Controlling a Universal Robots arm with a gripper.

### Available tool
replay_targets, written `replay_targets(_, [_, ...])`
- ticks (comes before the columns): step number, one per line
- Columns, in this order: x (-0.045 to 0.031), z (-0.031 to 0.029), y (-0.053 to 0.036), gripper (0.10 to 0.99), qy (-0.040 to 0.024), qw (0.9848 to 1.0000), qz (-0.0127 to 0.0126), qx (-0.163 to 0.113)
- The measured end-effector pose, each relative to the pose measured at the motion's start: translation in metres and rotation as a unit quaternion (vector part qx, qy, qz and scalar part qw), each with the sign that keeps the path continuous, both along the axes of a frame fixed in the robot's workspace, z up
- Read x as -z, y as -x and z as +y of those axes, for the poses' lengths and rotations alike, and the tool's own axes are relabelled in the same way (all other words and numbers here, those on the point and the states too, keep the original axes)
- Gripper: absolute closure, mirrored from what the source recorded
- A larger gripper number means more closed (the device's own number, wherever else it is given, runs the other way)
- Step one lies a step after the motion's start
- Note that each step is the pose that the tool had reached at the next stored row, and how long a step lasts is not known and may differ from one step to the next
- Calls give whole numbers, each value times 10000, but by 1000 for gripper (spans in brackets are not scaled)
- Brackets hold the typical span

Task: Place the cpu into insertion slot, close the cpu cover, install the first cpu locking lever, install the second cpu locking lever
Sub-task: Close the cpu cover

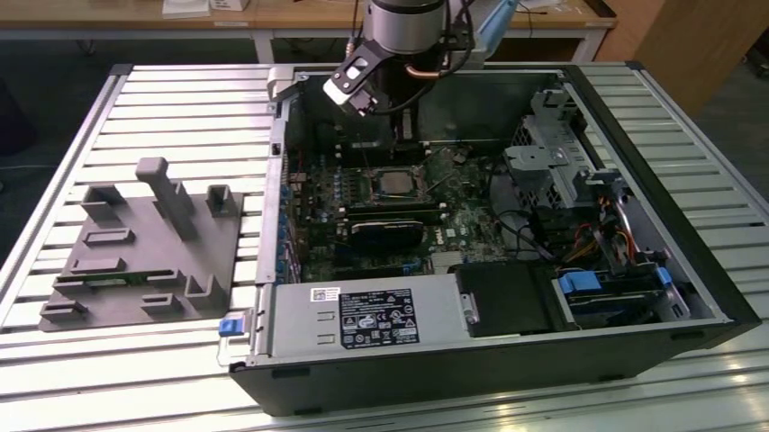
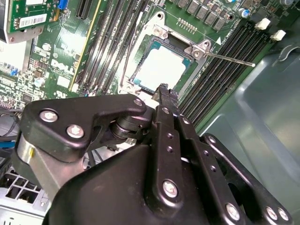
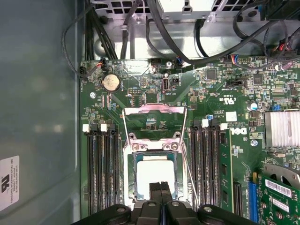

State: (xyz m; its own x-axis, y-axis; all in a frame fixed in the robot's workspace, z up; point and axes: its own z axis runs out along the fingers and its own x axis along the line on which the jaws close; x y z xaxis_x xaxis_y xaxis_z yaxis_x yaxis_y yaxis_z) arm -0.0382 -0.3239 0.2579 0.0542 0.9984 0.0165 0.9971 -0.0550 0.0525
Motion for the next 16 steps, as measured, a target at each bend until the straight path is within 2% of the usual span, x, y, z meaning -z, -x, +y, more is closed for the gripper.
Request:
replay_targets(12, [-108,0,0,980,-2,10000,-2,0])
replay_targets(16, [-114,1,0,980,-3,10000,-2,0])
